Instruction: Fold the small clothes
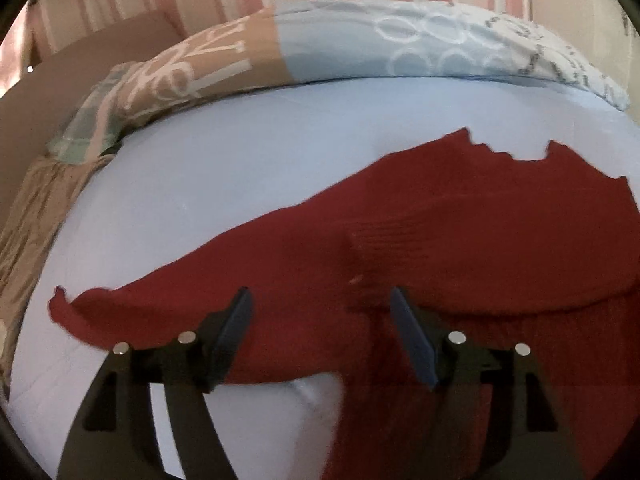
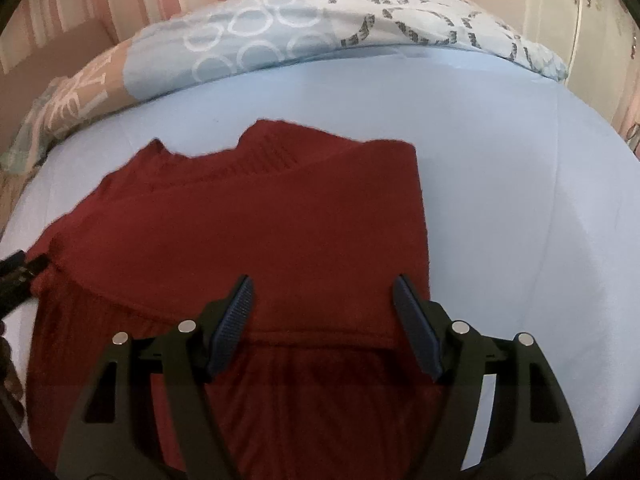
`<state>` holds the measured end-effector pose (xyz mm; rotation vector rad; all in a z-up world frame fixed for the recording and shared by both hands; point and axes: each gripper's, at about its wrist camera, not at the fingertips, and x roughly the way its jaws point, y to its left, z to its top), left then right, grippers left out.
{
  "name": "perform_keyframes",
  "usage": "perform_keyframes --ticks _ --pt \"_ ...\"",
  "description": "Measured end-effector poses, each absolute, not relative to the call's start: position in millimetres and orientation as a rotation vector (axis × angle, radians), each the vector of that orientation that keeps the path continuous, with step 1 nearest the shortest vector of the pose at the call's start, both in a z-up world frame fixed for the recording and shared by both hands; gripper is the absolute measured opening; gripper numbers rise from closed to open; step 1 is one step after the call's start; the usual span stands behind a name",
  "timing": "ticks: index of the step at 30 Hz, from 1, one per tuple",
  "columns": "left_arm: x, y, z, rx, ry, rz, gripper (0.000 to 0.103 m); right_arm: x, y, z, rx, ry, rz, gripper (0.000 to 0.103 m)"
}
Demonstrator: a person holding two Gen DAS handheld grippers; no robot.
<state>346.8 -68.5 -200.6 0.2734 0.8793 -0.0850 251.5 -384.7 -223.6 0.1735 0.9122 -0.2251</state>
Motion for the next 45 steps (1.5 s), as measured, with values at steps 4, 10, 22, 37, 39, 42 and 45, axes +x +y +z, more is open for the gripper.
perform_keyframes --ticks 4,10,22,37,39,42,45 --pt "360 -69 -223 0.304 0.958 -0.039 0.074 256 -378 -231 0.112 0.95 -0.249 0.073" --pt "353 -59 -210 0.276 0.936 -0.049 0.075 249 -370 -205 0.139 0.877 -0.193 0.072" --pt "336 132 -170 0.118 0.974 0.193 0.091 227 -276 -138 0.096 0.775 -0.093 0.091" --pt "371 255 -191 -0.056 0.992 0.191 0.091 286 -195 -156 0.075 0.842 -0.131 0.091" --pt "378 270 -191 -0.108 0.983 0.185 0.091 289 -186 -158 0.047 0.844 -0.126 0.091" --pt "378 290 -189 -0.206 0.964 0.184 0.09 293 -176 -165 -0.009 0.856 -0.122 0.091" --pt "378 307 -189 -0.309 0.963 0.185 0.09 292 -174 -175 -0.041 0.874 -0.129 0.091"
